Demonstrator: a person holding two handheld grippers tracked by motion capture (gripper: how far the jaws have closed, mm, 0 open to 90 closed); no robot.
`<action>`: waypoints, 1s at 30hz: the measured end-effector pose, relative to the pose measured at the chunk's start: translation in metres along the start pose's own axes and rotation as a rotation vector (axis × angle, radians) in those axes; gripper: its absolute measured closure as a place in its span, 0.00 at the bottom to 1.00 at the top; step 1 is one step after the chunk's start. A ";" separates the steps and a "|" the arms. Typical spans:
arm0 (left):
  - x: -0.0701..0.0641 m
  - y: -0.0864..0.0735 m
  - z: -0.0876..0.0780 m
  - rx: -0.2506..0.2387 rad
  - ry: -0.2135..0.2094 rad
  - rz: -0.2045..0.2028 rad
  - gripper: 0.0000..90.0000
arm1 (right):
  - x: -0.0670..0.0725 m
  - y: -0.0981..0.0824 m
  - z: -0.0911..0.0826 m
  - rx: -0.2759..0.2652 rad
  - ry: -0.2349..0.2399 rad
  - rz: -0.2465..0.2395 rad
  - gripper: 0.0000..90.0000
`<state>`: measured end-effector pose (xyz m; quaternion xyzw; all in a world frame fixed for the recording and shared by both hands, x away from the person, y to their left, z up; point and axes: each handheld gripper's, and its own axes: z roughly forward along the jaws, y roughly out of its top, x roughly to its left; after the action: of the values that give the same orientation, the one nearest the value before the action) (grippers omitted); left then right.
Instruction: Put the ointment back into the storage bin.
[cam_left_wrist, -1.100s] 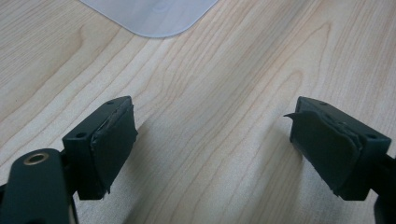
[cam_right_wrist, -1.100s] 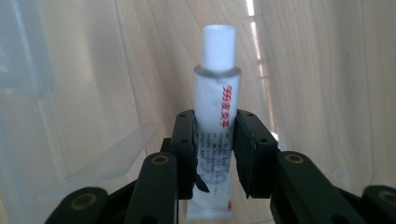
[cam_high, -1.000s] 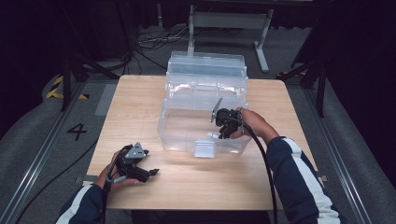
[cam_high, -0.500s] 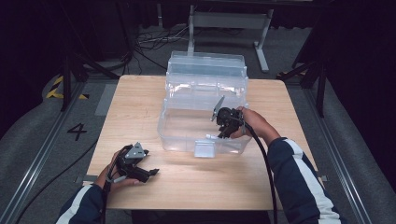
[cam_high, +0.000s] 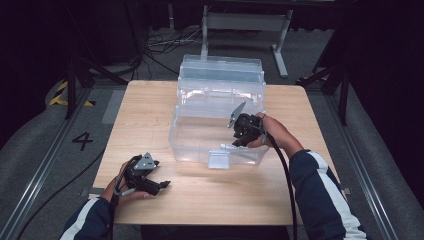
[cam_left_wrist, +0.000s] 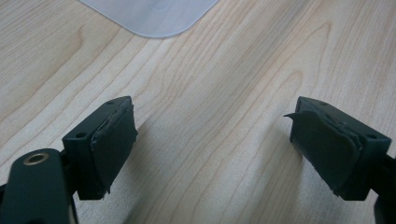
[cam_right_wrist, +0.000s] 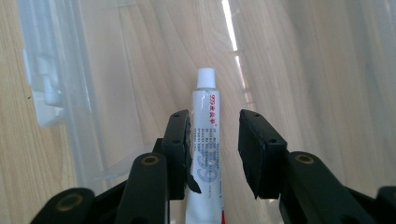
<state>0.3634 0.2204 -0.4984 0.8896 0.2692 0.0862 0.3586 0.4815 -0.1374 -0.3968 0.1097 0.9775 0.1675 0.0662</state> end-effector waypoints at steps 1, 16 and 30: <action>0.000 0.000 0.000 0.000 0.000 0.000 0.16 | 0.000 -0.001 -0.002 -0.006 0.000 -0.004 0.72; 0.000 0.000 0.000 0.002 0.002 0.000 0.16 | 0.007 -0.014 -0.021 -0.144 -0.089 0.038 0.60; -0.002 0.014 -0.009 0.112 0.083 -0.020 0.20 | 0.009 -0.029 -0.066 -0.328 -0.214 0.086 0.44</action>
<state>0.3647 0.2164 -0.4822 0.9013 0.2970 0.1041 0.2976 0.4561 -0.1821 -0.3456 0.1564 0.9188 0.3147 0.1797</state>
